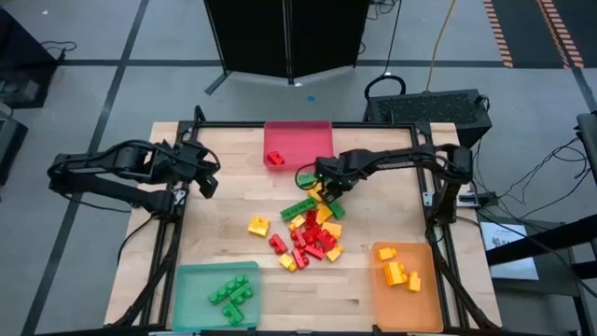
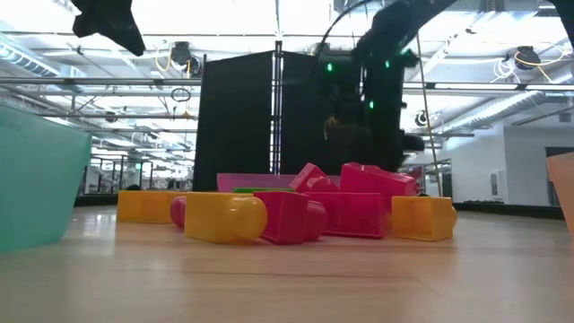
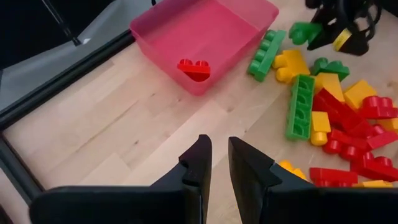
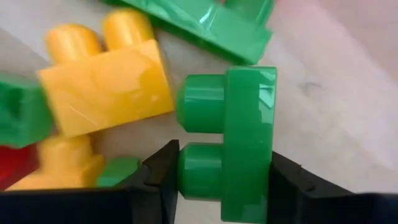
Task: Sort blocks
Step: Put the green game piece into the green bin
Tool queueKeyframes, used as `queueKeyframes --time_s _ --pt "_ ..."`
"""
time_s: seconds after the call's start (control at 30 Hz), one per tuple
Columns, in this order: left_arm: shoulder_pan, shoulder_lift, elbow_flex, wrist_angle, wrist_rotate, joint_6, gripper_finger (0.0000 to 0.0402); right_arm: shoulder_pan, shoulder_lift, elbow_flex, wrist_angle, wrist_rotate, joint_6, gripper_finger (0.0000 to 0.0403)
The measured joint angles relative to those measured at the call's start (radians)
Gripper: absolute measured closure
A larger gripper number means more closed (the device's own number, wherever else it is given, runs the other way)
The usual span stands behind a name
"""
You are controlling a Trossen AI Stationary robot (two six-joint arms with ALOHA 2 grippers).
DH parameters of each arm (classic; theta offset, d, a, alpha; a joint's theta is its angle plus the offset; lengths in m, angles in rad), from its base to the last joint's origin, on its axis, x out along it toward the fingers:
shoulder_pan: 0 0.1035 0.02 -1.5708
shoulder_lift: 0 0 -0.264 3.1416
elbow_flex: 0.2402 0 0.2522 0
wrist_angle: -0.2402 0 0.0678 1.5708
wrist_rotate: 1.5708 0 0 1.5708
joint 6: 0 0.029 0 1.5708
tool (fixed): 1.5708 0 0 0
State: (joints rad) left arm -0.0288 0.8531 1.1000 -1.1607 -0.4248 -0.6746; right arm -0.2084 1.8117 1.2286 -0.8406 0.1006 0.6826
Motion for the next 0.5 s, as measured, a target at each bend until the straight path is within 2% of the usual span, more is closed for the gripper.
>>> queueKeyframes --time_s 0.23,0.37,0.5 --pt "0.000 -0.059 0.000 -0.002 -0.023 0.000 0.0343 0.052 -0.099 0.135 -0.081 0.013 0.000 0.0256" --pt "0.000 -0.094 0.000 -0.002 -0.061 0.001 0.0343 0.149 -0.116 0.214 0.029 0.003 -0.008 0.0256" --pt "0.000 -0.119 0.000 -0.001 -0.090 0.001 0.0343 0.258 -0.072 0.271 0.230 -0.003 -0.072 0.0256"
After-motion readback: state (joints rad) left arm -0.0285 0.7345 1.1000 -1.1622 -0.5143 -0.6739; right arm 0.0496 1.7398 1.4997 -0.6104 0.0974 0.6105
